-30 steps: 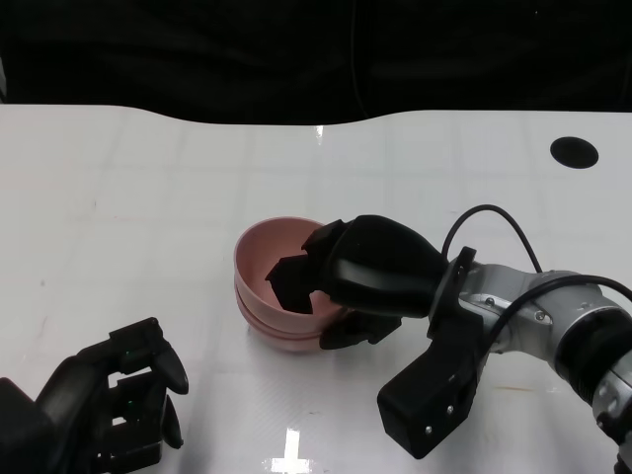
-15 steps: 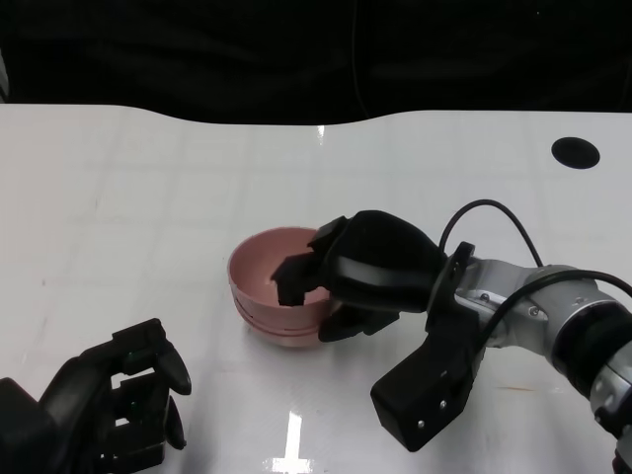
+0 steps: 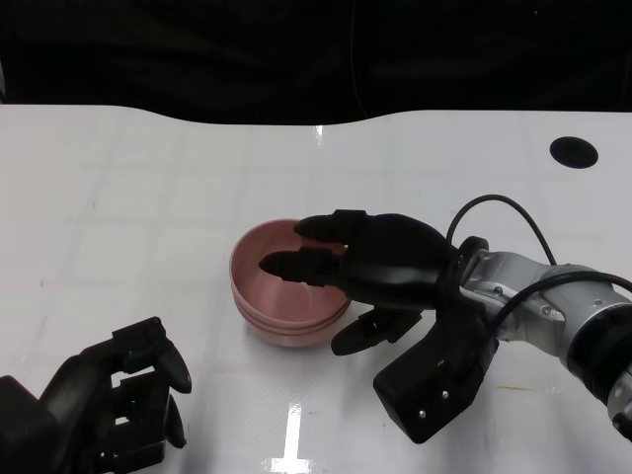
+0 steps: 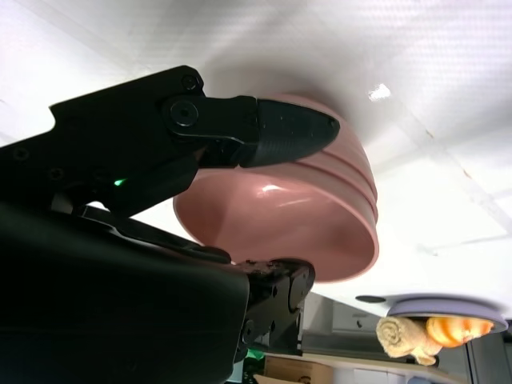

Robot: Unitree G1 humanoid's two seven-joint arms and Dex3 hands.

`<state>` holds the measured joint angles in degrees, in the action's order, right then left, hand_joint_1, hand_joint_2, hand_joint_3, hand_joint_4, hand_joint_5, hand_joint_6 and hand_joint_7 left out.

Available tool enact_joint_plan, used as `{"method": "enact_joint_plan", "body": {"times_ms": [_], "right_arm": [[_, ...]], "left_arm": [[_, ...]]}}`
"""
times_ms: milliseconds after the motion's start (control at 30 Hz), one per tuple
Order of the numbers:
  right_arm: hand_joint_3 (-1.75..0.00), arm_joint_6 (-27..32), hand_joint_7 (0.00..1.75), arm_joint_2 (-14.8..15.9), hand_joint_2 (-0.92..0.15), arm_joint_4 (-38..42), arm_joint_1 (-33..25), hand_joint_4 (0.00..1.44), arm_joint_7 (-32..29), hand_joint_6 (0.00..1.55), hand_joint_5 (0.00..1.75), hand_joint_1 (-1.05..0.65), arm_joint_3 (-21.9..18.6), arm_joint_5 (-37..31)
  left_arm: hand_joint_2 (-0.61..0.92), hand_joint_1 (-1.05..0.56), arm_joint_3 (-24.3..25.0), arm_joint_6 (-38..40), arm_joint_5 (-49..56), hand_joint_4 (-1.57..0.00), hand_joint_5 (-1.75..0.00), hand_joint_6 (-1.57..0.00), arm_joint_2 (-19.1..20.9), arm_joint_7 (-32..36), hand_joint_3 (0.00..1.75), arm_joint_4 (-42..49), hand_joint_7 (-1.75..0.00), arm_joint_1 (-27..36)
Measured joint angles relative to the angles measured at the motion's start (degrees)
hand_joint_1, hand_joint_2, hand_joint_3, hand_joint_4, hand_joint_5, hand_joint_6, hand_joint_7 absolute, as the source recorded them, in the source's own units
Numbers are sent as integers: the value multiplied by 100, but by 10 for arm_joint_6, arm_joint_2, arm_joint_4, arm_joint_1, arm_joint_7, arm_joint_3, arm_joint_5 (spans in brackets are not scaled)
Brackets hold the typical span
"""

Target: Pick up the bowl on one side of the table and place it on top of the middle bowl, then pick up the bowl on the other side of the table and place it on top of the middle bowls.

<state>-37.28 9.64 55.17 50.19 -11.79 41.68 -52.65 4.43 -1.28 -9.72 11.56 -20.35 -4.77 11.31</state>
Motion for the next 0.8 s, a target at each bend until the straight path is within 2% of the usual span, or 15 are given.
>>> {"method": "enact_joint_plan", "body": {"times_ms": [200,333,367,400,500,567,767,800], "right_arm": [[-58,0,2,13,-92,-12,-12,0,-6,5,0,-95,-4,5],[-33,-31,6,27,-92,-26,-42,11,-5,26,4,-82,-46,65],[-32,-45,7,30,-92,-29,-50,20,-7,32,8,-73,-60,83],[-28,-64,8,34,-92,-31,-62,35,-13,43,12,-63,-77,103],[-26,-124,6,50,-92,-32,-97,60,-36,58,13,-53,-133,168],[-25,-149,6,61,-92,-32,-111,64,-42,61,13,-51,-158,195],[-17,-211,9,90,-92,-91,-203,98,-16,86,16,-33,-243,308],[-14,-216,10,90,-92,-104,-224,107,-9,94,18,-24,-256,330]], "left_arm": [[74,28,0,1,0,-76,-175,-62,0,0,115,0,-175,0],[74,28,-1,1,3,-76,-175,-62,0,2,114,-3,-175,1],[74,28,-2,1,3,-76,-175,-62,-1,3,114,-3,-175,0],[74,28,-2,1,4,-76,-175,-62,-1,3,114,-3,-175,0],[73,29,-1,-1,5,-77,-175,-63,-2,6,114,-3,-175,1],[72,29,-1,-5,7,-77,-175,-64,-3,11,114,-2,-175,2],[75,27,18,-40,21,-75,-175,-59,-43,75,118,4,-175,2],[76,27,24,-40,19,-75,-175,-58,-48,81,119,6,-175,1]]}}
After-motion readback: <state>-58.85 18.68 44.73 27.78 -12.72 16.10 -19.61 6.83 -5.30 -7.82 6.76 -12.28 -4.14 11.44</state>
